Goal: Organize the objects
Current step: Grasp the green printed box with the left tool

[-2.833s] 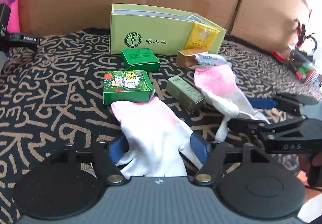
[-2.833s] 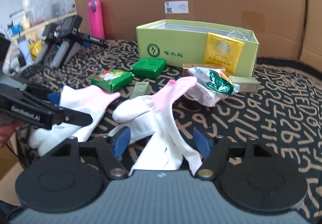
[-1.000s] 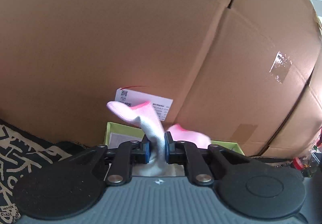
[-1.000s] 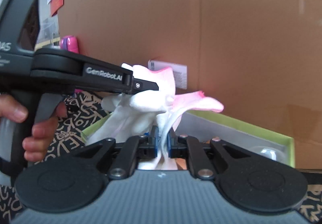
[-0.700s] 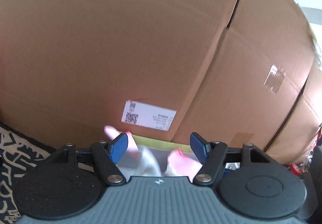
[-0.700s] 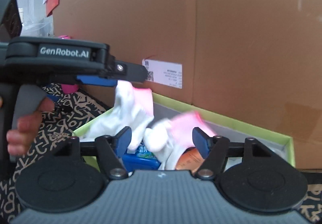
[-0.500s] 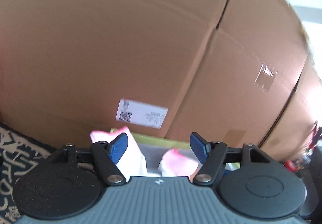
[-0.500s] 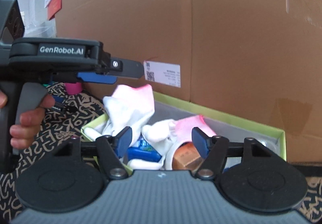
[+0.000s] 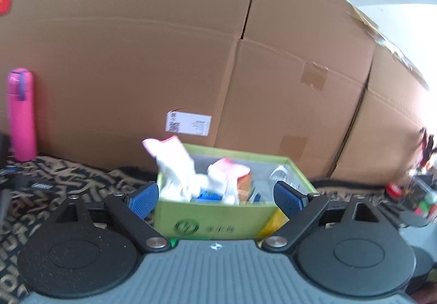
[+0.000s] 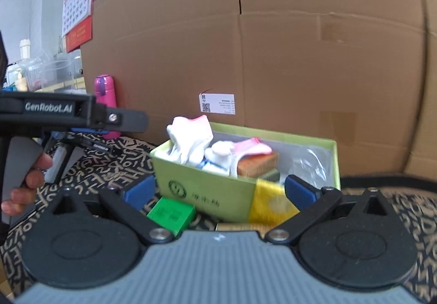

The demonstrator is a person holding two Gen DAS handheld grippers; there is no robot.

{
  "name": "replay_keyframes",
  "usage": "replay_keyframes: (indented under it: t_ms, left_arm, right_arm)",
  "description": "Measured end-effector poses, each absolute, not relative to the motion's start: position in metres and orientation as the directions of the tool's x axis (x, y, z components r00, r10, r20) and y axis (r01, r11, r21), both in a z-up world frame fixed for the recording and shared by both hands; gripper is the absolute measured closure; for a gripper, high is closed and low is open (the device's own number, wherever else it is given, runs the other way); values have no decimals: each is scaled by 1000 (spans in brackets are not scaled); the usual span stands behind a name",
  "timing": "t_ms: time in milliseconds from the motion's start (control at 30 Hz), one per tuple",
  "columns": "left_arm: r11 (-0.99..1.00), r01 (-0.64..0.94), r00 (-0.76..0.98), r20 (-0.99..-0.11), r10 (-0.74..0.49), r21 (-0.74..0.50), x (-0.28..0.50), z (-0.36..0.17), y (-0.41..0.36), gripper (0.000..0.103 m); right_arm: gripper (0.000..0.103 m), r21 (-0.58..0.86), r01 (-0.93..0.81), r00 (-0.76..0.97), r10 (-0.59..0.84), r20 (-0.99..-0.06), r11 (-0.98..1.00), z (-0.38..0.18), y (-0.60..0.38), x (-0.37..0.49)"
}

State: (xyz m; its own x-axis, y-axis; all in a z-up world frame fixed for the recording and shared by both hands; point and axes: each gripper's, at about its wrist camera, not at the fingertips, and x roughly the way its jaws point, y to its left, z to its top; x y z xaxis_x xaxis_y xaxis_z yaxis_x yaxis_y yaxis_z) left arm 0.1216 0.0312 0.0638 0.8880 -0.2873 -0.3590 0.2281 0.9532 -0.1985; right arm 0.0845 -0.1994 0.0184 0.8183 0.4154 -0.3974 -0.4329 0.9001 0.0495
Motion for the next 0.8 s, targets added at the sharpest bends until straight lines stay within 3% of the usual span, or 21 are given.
replay_keyframes:
  t_ms: [367,800]
  left_arm:
    - [962,193,859,-439,-262,-196,49,14,34,9]
    - [976,175,804,-554,-216,-127,96,-33,34,9]
  right_arm:
    - [0,112,-383,820,393,-416,917,-27,-210,-3]
    - [0,124,-356,802,370,-469,926,-50,-205,-25]
